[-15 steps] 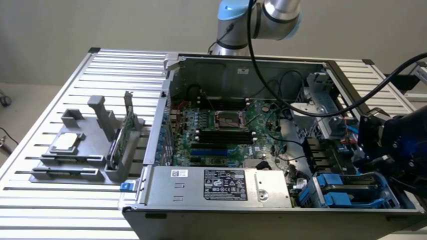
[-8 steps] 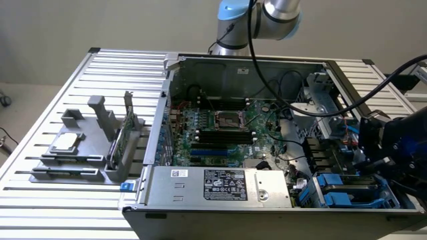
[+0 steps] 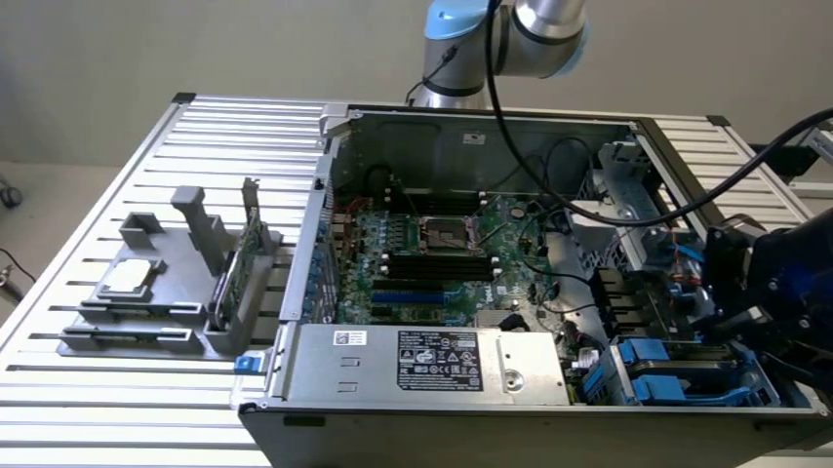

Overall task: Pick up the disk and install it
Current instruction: 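Insert the first disk wire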

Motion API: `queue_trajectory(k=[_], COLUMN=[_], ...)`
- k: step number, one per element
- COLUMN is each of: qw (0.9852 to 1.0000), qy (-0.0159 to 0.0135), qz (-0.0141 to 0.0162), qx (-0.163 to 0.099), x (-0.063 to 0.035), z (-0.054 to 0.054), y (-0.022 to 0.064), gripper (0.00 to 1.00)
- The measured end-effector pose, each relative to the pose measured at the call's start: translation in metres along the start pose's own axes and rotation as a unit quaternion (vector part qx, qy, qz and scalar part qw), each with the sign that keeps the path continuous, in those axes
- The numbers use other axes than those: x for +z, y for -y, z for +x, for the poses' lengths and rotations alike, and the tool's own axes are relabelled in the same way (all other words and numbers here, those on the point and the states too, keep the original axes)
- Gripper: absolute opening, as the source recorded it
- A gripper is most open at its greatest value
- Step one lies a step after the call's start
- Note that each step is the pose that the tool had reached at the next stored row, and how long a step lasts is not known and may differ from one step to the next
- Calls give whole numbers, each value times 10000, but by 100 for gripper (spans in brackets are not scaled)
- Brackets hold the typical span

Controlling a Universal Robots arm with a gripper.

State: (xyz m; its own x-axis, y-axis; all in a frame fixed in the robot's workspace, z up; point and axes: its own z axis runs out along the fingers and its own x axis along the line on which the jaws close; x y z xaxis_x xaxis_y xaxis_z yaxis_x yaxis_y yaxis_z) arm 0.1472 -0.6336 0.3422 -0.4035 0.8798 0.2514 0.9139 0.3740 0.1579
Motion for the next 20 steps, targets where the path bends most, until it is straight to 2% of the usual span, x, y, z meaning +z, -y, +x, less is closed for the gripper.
queue_trajectory(k=[3, 6, 10, 13, 15, 17, 20], qw=[9999, 9997, 9992, 9986, 9982, 9978, 9970], qy=[30, 77, 164, 238, 275, 298, 313], qz=[3, 13, 36, 67, 84, 101, 122], qx=[118, 228, 368, 457, 523, 589, 701], x=[-4, -7, -10, -10, -10, -9, -10], z=[0, 0, -1, -2, -2, -2, -3], y=[1, 1, 2, 2, 4, 3, 3], gripper=[17, 17, 17, 17, 17, 17, 17])
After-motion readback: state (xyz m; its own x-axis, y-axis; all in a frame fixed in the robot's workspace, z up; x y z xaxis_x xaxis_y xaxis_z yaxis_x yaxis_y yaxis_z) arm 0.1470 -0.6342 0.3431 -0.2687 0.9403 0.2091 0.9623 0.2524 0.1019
